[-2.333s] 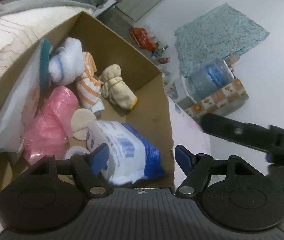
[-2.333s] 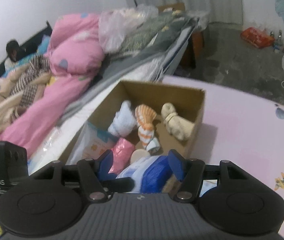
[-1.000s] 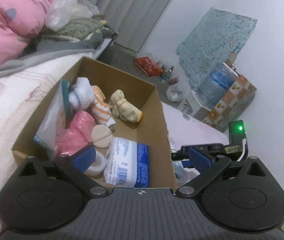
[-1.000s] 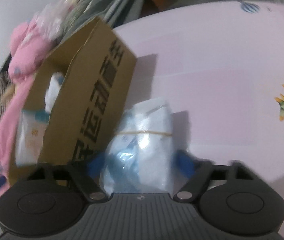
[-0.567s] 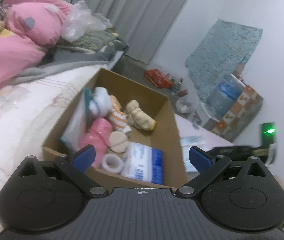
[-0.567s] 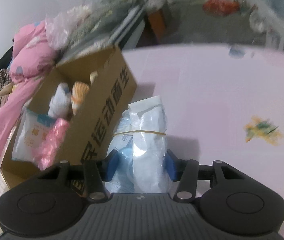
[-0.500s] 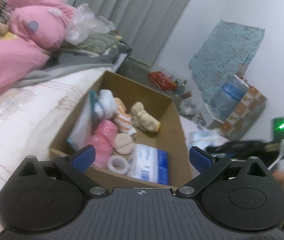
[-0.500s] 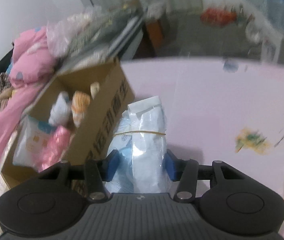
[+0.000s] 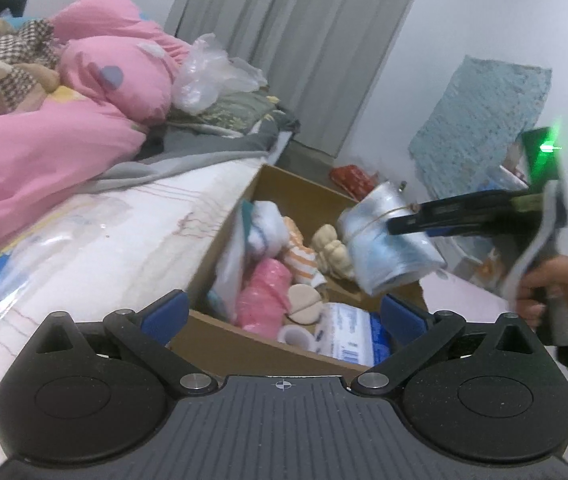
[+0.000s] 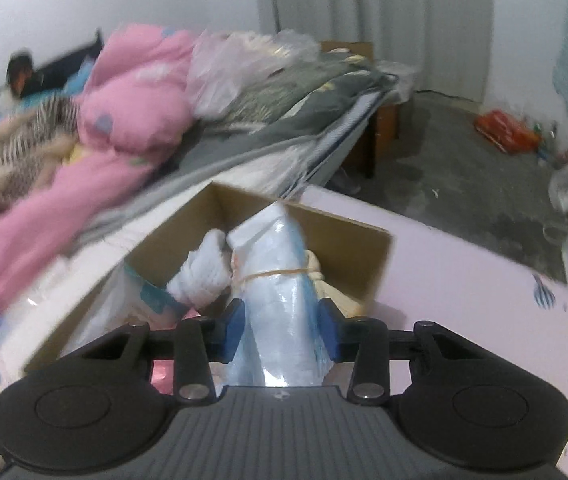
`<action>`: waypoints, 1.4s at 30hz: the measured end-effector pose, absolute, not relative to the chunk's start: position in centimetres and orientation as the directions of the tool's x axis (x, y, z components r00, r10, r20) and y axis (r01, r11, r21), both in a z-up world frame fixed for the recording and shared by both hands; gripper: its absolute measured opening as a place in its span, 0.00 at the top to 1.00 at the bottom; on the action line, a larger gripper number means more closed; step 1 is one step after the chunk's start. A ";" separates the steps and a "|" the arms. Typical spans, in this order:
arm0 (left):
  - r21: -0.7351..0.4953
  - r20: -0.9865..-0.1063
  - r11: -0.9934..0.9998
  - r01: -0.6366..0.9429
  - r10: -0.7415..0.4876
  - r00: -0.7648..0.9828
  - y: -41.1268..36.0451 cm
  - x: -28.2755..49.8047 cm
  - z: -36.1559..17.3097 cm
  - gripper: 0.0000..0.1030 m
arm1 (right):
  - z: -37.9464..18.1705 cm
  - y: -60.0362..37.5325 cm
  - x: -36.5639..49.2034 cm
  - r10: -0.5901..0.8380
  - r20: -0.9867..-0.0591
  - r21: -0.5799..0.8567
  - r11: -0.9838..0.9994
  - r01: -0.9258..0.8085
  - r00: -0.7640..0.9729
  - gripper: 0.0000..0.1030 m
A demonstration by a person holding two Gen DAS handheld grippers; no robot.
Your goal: Organize soft objects
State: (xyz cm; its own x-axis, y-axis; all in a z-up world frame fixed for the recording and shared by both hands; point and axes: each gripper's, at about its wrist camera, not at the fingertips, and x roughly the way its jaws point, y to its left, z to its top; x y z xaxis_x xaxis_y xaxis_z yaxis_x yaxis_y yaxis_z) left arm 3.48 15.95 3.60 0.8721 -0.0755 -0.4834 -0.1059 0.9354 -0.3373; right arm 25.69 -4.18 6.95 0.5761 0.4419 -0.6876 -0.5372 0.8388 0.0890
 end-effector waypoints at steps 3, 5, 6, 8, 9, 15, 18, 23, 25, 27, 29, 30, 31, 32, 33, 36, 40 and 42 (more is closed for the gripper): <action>-0.335 -0.483 0.935 -0.117 -0.064 0.873 16.4 3.3 3.4 0.01 | 5.6 -1.0 26.4 0.377 -0.690 -0.043 0.831 -0.555 0.618 0.72; -0.330 -0.488 0.936 -0.124 -0.057 0.871 16.5 3.3 3.3 0.01 | 4.8 0.2 26.6 0.337 -0.685 -0.119 0.823 -0.555 0.646 0.72; -0.330 -0.489 0.936 -0.125 -0.056 0.871 16.5 3.3 3.3 0.01 | 4.5 0.7 26.8 0.325 -0.684 -0.142 0.819 -0.556 0.653 0.72; -0.331 -0.482 0.936 -0.119 -0.060 0.874 16.5 3.2 3.3 0.01 | 3.9 1.3 27.0 0.300 -0.679 -0.185 0.813 -0.552 0.670 0.72; -0.330 -0.480 0.937 -0.116 -0.061 0.875 16.5 3.2 3.3 0.01 | 3.8 1.4 27.0 0.292 -0.675 -0.196 0.814 -0.547 0.677 0.72; -0.315 -0.461 0.944 -0.099 -0.061 0.885 15.8 3.0 3.6 0.00 | 6.1 -1.5 24.8 0.387 -0.659 -0.059 0.828 -0.558 0.644 0.70; -0.301 -0.440 0.949 -0.091 -0.053 0.896 15.2 2.4 4.1 0.00 | 8.3 -4.5 21.9 0.459 -0.623 0.033 0.824 -0.565 0.634 0.69; -0.253 -0.403 0.966 -0.055 -0.053 0.914 13.7 1.0 5.7 0.00 | 11.2 -9.1 15.7 0.563 -0.528 0.140 0.796 -0.588 0.636 0.68; -0.240 -0.407 0.969 -0.057 -0.047 0.912 13.1 0.6 6.2 0.00 | 11.8 -10.8 13.1 0.599 -0.486 0.178 0.780 -0.599 0.636 0.68; -0.223 -0.420 0.973 -0.057 -0.044 0.906 12.5 0.1 6.5 0.00 | 11.8 -12.4 10.6 0.627 -0.449 0.222 0.768 -0.600 0.637 0.68; -0.206 -0.442 0.977 -0.061 -0.037 0.896 12.0 -0.4 6.9 0.00 | 11.4 -13.6 8.6 0.648 -0.423 0.256 0.756 -0.602 0.633 0.68; -0.197 -0.451 0.978 -0.065 -0.032 0.892 11.8 -0.6 7.0 0.00 | 11.0 -14.1 7.5 0.652 -0.411 0.271 0.755 -0.597 0.638 0.68; -0.186 -0.460 0.980 -0.073 -0.021 0.888 11.6 -0.9 7.1 0.00 | 10.4 -14.5 6.5 0.649 -0.404 0.280 0.759 -0.588 0.645 0.68; -0.171 -0.470 0.981 -0.087 -0.004 0.883 11.4 -1.2 7.2 0.00 | 9.9 -14.7 5.7 0.643 -0.398 0.283 0.765 -0.579 0.654 0.68; -0.155 -0.480 0.983 -0.102 0.016 0.877 11.2 -1.4 7.2 0.00 | 9.2 -14.9 4.6 0.631 -0.385 0.281 0.775 -0.566 0.674 0.68; -0.118 -0.509 0.983 -0.141 0.062 0.858 10.7 -2.1 7.2 0.00 | 7.2 -14.7 2.4 0.585 -0.390 0.268 0.811 -0.520 0.711 0.68; -0.018 -0.536 0.977 -0.214 0.172 0.827 9.2 -2.6 6.7 0.00 | 5.3 -14.5 0.9 0.518 -0.396 0.270 0.855 -0.443 0.758 0.68; 0.018 -0.536 0.971 -0.238 0.211 0.817 8.6 -2.5 6.4 0.00 | 4.7 -14.0 0.5 0.465 -0.416 0.246 0.885 -0.395 0.782 0.68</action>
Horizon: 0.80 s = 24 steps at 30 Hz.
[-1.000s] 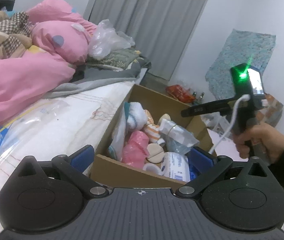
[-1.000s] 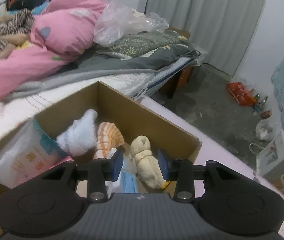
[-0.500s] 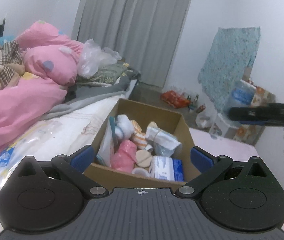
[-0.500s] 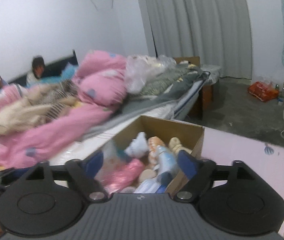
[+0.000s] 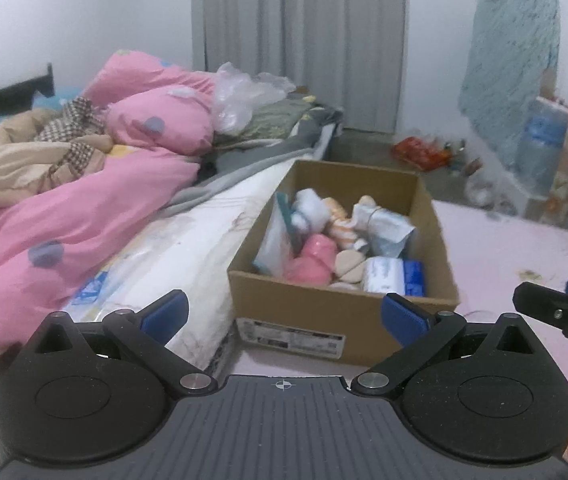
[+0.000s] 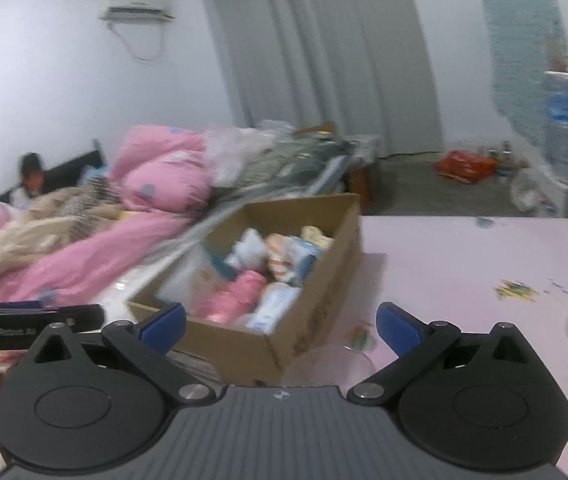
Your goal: Organize soft objects
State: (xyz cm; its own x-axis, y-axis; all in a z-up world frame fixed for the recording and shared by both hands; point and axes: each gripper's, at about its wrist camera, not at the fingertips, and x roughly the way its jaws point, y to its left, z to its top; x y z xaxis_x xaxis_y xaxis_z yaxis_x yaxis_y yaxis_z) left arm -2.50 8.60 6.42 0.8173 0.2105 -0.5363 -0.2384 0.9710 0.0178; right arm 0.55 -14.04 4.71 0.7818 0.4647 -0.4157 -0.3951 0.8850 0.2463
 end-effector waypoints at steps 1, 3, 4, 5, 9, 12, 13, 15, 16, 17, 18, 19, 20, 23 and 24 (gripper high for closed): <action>0.025 -0.542 0.970 -0.243 0.217 0.812 8.4 -2.4 6.3 0.00 | 4.5 -13.8 0.5 0.449 -0.423 0.239 0.893 -0.381 0.787 0.68; 0.019 -0.559 0.976 -0.218 0.191 0.807 8.3 -2.0 6.1 0.00 | 4.2 -13.4 0.4 0.423 -0.445 0.239 0.905 -0.351 0.789 0.68; 0.011 -0.565 0.980 -0.198 0.169 0.808 8.3 -1.9 6.0 0.00 | 4.1 -13.3 0.4 0.418 -0.452 0.241 0.908 -0.344 0.788 0.68; 0.007 -0.569 0.982 -0.189 0.160 0.807 8.3 -1.7 5.8 0.00 | 4.0 -13.1 0.4 0.423 -0.457 0.248 0.906 -0.344 0.783 0.68; 0.010 -0.585 0.979 -0.204 0.171 0.793 8.1 -1.1 5.2 0.00 | 3.7 -12.1 0.3 0.429 -0.482 0.241 0.903 -0.356 0.764 0.68; 0.032 -0.590 0.979 -0.203 0.182 0.787 7.8 -0.9 5.0 0.00 | 3.5 -11.0 0.3 0.394 -0.492 0.186 0.919 -0.349 0.776 0.67; 0.046 -0.589 0.976 -0.212 0.198 0.783 7.7 -0.9 4.9 0.00 | 3.4 -10.9 0.3 0.389 -0.493 0.178 0.921 -0.347 0.778 0.67; 0.058 -0.587 0.974 -0.220 0.211 0.782 7.7 -0.9 4.9 0.00 | 3.3 -10.7 0.7 0.378 -0.503 0.172 0.925 -0.339 0.777 0.67; 0.056 -0.586 0.974 -0.221 0.212 0.782 7.8 -0.9 4.9 0.00 | 3.2 -10.6 1.0 0.375 -0.510 0.176 0.927 -0.333 0.774 0.67; 0.055 -0.586 0.974 -0.221 0.210 0.783 7.9 -0.9 4.9 0.00 | 3.1 -10.7 1.2 0.372 -0.518 0.182 0.928 -0.325 0.771 0.67; 0.056 -0.586 0.974 -0.219 0.210 0.783 7.9 -0.9 4.9 0.00 | 3.0 -10.7 1.4 0.369 -0.524 0.187 0.929 -0.319 0.768 0.67; 0.057 -0.585 0.974 -0.220 0.212 0.783 7.9 -0.9 4.9 0.00 | 2.9 -10.6 1.6 0.367 -0.528 0.189 0.930 -0.315 0.766 0.67; 0.059 -0.584 0.974 -0.220 0.213 0.783 7.9 -0.9 5.0 0.00 | 2.8 -10.6 1.7 0.364 -0.530 0.191 0.931 -0.311 0.765 0.67; 0.071 -0.580 0.973 -0.221 0.221 0.784 8.0 -0.8 4.9 0.00 | 2.8 -10.5 1.9 0.363 -0.536 0.195 0.932 -0.306 0.762 0.67; 0.074 -0.578 0.972 -0.222 0.223 0.785 8.0 -0.8 4.9 0.00 | 2.8 -10.4 2.0 0.361 -0.537 0.195 0.932 -0.305 0.762 0.67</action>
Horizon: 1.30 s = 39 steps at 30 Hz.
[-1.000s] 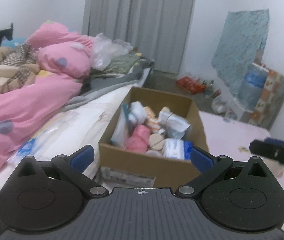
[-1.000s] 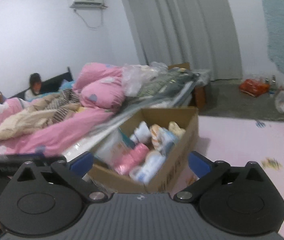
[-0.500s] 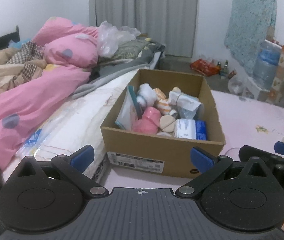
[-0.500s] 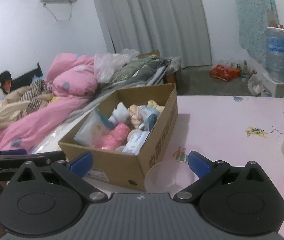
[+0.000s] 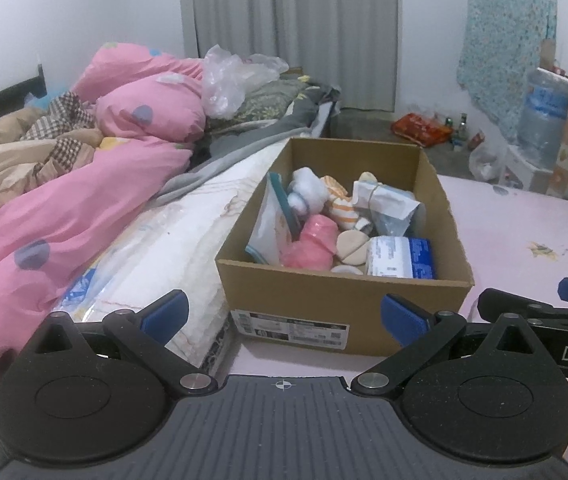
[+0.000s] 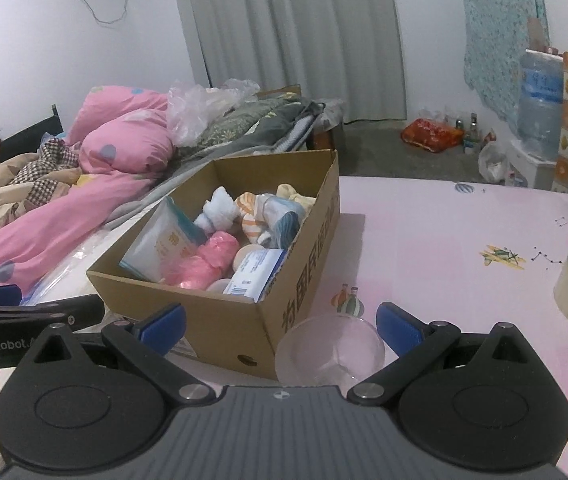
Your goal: Organize soft objects
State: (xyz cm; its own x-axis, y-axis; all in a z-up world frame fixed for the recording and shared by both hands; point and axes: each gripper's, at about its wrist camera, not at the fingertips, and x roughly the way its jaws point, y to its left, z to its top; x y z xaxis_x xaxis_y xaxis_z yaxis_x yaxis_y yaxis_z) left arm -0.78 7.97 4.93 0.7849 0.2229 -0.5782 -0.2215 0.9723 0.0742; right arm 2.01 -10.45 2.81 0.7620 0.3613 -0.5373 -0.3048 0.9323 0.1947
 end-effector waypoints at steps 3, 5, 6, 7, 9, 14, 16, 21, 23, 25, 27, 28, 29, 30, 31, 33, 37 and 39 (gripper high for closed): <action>0.077 -0.579 0.973 -0.220 0.223 0.784 8.2 -0.5 4.9 0.00 | 2.9 -10.3 2.0 0.361 -0.538 0.189 0.933 -0.308 0.762 0.67; 0.077 -0.580 0.972 -0.220 0.223 0.784 8.3 -0.5 4.9 0.00 | 3.0 -10.2 2.0 0.360 -0.536 0.185 0.933 -0.309 0.763 0.67; 0.077 -0.580 0.973 -0.219 0.223 0.783 8.3 -0.4 4.9 0.00 | 2.9 -10.1 1.9 0.359 -0.536 0.182 0.933 -0.310 0.765 0.67; 0.079 -0.581 0.973 -0.219 0.223 0.783 8.3 -0.4 4.9 0.00 | 3.0 -10.1 2.0 0.359 -0.536 0.181 0.933 -0.311 0.764 0.67; 0.085 -0.580 0.972 -0.218 0.226 0.782 8.4 -0.4 4.9 0.00 | 2.9 -10.0 2.0 0.360 -0.538 0.181 0.932 -0.313 0.762 0.67; 0.100 -0.579 0.971 -0.219 0.236 0.780 8.4 -0.2 4.9 0.00 | 2.9 -10.0 2.2 0.358 -0.541 0.180 0.933 -0.311 0.761 0.67; 0.103 -0.579 0.970 -0.219 0.238 0.780 8.4 -0.1 4.8 0.00 | 2.9 -10.0 2.2 0.358 -0.542 0.179 0.933 -0.311 0.761 0.67; 0.101 -0.584 0.971 -0.219 0.236 0.777 8.4 -0.1 4.8 0.00 | 2.8 -10.0 2.2 0.353 -0.543 0.172 0.935 -0.310 0.762 0.67; 0.099 -0.586 0.971 -0.219 0.234 0.775 8.4 0.0 4.7 0.00 | 2.8 -10.0 2.2 0.352 -0.545 0.172 0.935 -0.309 0.761 0.67; 0.098 -0.588 0.971 -0.218 0.233 0.774 8.4 0.0 4.7 0.00 | 2.8 -10.1 2.3 0.352 -0.547 0.172 0.935 -0.310 0.759 0.67; 0.096 -0.590 0.971 -0.217 0.231 0.774 8.4 0.0 4.7 0.00 | 2.7 -10.2 2.4 0.352 -0.550 0.174 0.935 -0.309 0.757 0.67; 0.094 -0.591 0.972 -0.217 0.230 0.773 8.4 0.0 4.6 0.01 | 2.7 -10.2 2.4 0.352 -0.549 0.173 0.935 -0.309 0.758 0.67; 0.093 -0.592 0.972 -0.217 0.229 0.773 8.3 0.0 4.6 0.01 | 2.7 -10.2 2.4 0.351 -0.549 0.172 0.935 -0.309 0.759 0.67; 0.091 -0.593 0.972 -0.216 0.227 0.773 8.3 0.0 4.6 0.01 | 2.7 -10.2 2.4 0.350 -0.548 0.171 0.936 -0.308 0.759 0.67; 0.090 -0.594 0.972 -0.216 0.226 0.772 8.3 0.1 4.6 0.01 | 2.7 -10.2 2.4 0.350 -0.548 0.170 0.936 -0.308 0.760 0.67; 0.090 -0.595 0.972 -0.215 0.225 0.771 8.3 0.1 4.6 0.01 | 2.7 -10.3 2.5 0.349 -0.548 0.168 0.936 -0.308 0.760 0.67; 0.090 -0.596 0.972 -0.215 0.225 0.771 8.2 0.1 4.6 0.01 | 2.6 -10.5 2.5 0.349 -0.551 0.170 0.936 -0.307 0.758 0.67; 0.090 -0.597 0.972 -0.215 0.226 0.770 8.2 0.1 4.6 0.01 | 2.6 -10.5 2.5 0.347 -0.552 0.167 0.937 -0.307 0.758 0.67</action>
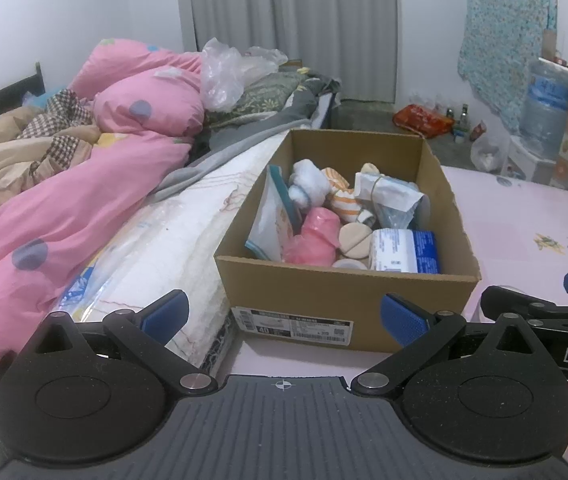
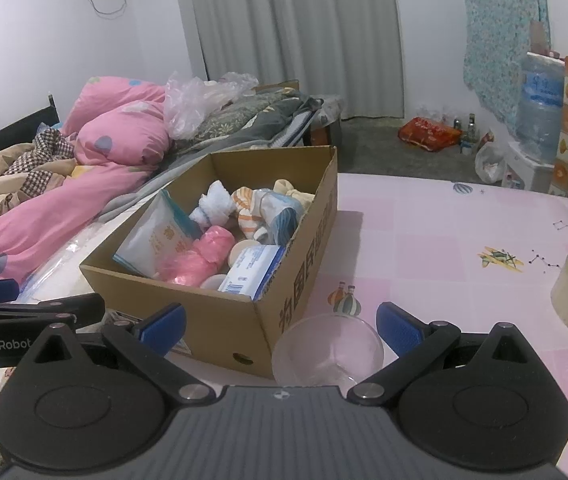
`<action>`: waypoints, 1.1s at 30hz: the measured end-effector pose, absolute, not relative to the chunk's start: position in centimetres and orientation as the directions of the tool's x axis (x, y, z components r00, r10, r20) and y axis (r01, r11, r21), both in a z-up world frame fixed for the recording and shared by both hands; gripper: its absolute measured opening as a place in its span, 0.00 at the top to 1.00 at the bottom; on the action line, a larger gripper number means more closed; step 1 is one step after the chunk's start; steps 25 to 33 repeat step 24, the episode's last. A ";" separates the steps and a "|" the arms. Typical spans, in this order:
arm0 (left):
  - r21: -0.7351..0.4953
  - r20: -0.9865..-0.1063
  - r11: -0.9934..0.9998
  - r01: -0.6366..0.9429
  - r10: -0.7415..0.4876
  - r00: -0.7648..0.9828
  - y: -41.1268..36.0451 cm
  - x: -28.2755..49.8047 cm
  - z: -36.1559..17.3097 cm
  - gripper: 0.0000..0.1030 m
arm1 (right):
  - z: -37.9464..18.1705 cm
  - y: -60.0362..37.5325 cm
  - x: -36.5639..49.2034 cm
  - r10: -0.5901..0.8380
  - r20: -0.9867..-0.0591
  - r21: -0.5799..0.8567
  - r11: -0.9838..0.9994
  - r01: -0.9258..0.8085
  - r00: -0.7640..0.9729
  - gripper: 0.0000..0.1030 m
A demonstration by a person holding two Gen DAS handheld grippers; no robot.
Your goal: Organize soft objects
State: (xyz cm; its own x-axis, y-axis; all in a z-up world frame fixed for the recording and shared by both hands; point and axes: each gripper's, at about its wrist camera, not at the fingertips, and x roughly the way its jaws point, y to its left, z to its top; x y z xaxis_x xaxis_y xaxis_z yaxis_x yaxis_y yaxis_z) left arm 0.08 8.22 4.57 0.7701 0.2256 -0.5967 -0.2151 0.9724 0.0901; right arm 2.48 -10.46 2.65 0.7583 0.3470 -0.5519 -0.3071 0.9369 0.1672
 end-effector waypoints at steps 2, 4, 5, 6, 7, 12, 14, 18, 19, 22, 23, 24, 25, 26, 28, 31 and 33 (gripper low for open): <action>0.089 -0.597 0.973 -0.214 0.225 0.770 8.2 0.1 4.5 0.01 | 2.7 -10.4 2.5 0.348 -0.551 0.168 0.936 -0.308 0.758 0.67; 0.090 -0.597 0.972 -0.215 0.226 0.770 8.2 0.1 4.5 0.01 | 2.7 -10.4 2.5 0.348 -0.552 0.169 0.936 -0.307 0.757 0.67; 0.090 -0.597 0.972 -0.215 0.225 0.770 8.2 0.1 4.5 0.01 | 2.7 -10.4 2.5 0.348 -0.552 0.169 0.936 -0.308 0.758 0.67; 0.091 -0.597 0.972 -0.215 0.226 0.770 8.2 0.1 4.5 0.01 | 2.7 -10.4 2.5 0.348 -0.552 0.168 0.936 -0.308 0.758 0.67; 0.090 -0.597 0.973 -0.214 0.225 0.770 8.2 0.1 4.5 0.01 | 2.6 -10.4 2.5 0.348 -0.552 0.169 0.937 -0.307 0.758 0.67; 0.088 -0.599 0.973 -0.214 0.223 0.769 8.1 0.1 4.4 0.01 | 2.7 -10.4 2.5 0.347 -0.553 0.169 0.937 -0.307 0.758 0.67; 0.088 -0.599 0.973 -0.214 0.224 0.769 8.1 0.2 4.4 0.01 | 2.7 -10.4 2.5 0.348 -0.552 0.169 0.937 -0.307 0.758 0.67; 0.088 -0.600 0.973 -0.214 0.223 0.768 8.1 0.1 4.4 0.01 | 2.7 -10.5 2.5 0.348 -0.552 0.169 0.937 -0.307 0.758 0.67; 0.089 -0.600 0.973 -0.214 0.224 0.768 8.1 0.2 4.4 0.01 | 2.7 -10.5 2.5 0.347 -0.553 0.168 0.937 -0.306 0.758 0.67; 0.090 -0.601 0.973 -0.213 0.224 0.768 8.1 0.2 4.4 0.01 | 2.6 -10.6 2.5 0.347 -0.554 0.172 0.937 -0.304 0.757 0.67; 0.090 -0.601 0.973 -0.213 0.224 0.767 8.1 0.2 4.4 0.01 | 2.6 -10.7 2.5 0.347 -0.554 0.174 0.937 -0.303 0.756 0.67; 0.091 -0.601 0.973 -0.213 0.224 0.767 8.1 0.2 4.4 0.01 | 2.6 -10.7 2.5 0.347 -0.555 0.175 0.937 -0.302 0.756 0.67; 0.091 -0.601 0.973 -0.213 0.224 0.767 8.1 0.2 4.4 0.01 | 2.6 -10.7 2.5 0.347 -0.555 0.175 0.937 -0.302 0.756 0.67; 0.091 -0.601 0.973 -0.213 0.224 0.767 8.1 0.2 4.4 0.01 | 2.6 -10.7 2.5 0.347 -0.555 0.175 0.937 -0.302 0.756 0.67; 0.091 -0.601 0.973 -0.213 0.224 0.767 8.1 0.2 4.4 0.01 | 2.6 -10.7 2.5 0.347 -0.555 0.175 0.937 -0.302 0.756 0.67; 0.091 -0.601 0.973 -0.213 0.224 0.767 8.1 0.2 4.4 0.01 | 2.6 -10.7 2.5 0.347 -0.555 0.175 0.937 -0.302 0.756 0.67; 0.091 -0.601 0.973 -0.213 0.224 0.767 8.1 0.2 4.4 0.01 | 2.6 -10.7 2.5 0.347 -0.555 0.175 0.937 -0.302 0.756 0.67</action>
